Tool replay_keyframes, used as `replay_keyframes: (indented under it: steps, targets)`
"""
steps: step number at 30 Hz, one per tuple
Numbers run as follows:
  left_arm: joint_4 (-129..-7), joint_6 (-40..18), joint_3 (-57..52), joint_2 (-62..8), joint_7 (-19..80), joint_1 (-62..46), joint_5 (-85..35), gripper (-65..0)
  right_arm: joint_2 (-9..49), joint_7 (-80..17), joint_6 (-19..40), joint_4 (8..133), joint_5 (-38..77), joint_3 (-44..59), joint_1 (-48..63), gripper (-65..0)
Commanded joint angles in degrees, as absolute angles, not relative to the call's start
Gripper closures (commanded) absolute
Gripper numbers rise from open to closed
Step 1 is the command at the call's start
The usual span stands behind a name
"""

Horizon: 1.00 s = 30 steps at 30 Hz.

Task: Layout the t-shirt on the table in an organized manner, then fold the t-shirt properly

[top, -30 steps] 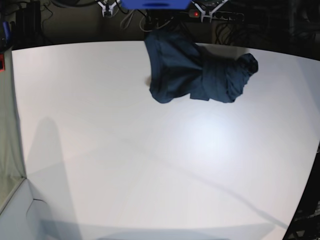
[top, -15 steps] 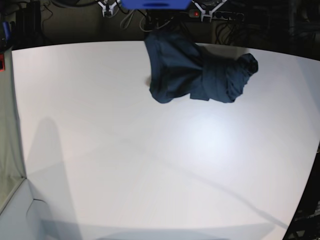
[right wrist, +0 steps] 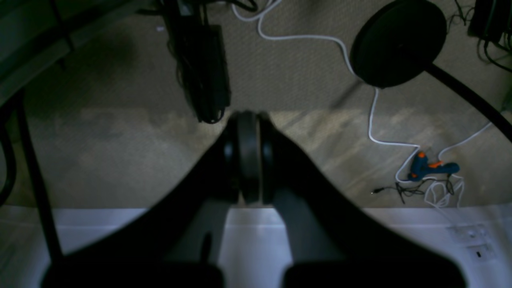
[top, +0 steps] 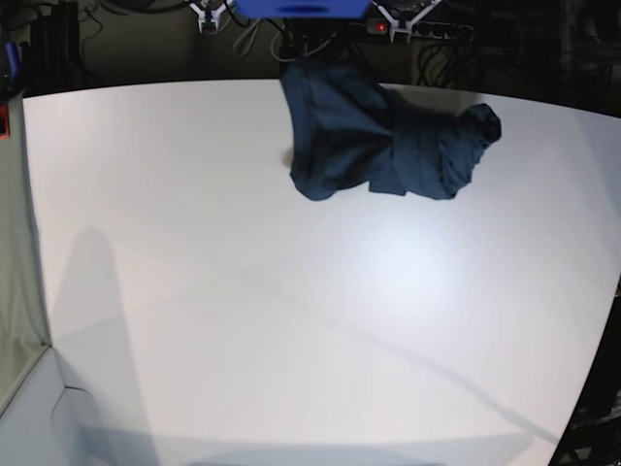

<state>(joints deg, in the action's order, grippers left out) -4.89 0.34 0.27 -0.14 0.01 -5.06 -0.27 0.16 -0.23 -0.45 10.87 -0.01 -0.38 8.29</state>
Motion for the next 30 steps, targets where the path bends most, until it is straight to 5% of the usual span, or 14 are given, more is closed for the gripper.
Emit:
replay_keyframes:
  steps: [1, 30]
  targets:
    - [-4.88, 0.66, 0.4, -0.13, 0.04, -5.23, -0.04, -0.3, 0.22, -0.31, 0.22, 10.86, 0.13, -0.31, 8.57, 0.0]
    - [-9.36, 0.31, 0.4, -0.22, -0.13, -8.75, -0.04, -0.1, 0.31, -0.04, 0.4, 15.78, 0.13, -0.4, 11.56, 0.0]
